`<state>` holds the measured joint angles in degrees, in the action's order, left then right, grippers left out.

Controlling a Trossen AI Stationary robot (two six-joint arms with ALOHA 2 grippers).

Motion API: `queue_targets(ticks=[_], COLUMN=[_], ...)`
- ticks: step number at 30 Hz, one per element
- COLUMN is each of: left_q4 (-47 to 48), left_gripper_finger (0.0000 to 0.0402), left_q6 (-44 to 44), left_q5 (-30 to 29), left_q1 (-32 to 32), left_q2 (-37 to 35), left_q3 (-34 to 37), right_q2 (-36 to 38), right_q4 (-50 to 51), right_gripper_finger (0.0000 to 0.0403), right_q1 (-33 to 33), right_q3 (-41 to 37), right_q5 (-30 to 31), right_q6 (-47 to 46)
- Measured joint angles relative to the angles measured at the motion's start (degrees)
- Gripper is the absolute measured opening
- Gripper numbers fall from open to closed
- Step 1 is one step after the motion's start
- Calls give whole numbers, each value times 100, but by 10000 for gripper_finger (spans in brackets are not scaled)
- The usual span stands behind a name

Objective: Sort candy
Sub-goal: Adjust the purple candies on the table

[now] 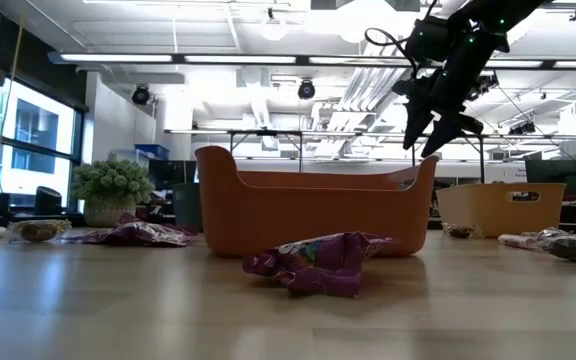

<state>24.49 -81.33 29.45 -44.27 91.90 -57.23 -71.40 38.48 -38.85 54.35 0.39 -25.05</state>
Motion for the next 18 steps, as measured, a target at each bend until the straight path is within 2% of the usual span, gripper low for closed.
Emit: queue_targets(ticks=[3, 7, 13, 18], left_q4=[-481, 169, 766, 1028], left_gripper_finger=[0, 0, 0, 0], left_q6=[-662, -668, -210, 953], left_q5=[-128, 73, 179, 426], left_q1=[-251, -350, -99, 607], left_q2=[370, 914, 1447, 1681], left_q3=[48, 64, 57, 30], right_q2=[0, 0, 0, 0], right_q4=[-15, -107, -107, -104], right_gripper_finger=[212, 212, 212, 212], right_q1=[0, -2, -2, -1], right_q3=[0, 0, 0, 0], right_q5=[1, 1, -1, -22], right_q6=[6, 56, 113, 113])
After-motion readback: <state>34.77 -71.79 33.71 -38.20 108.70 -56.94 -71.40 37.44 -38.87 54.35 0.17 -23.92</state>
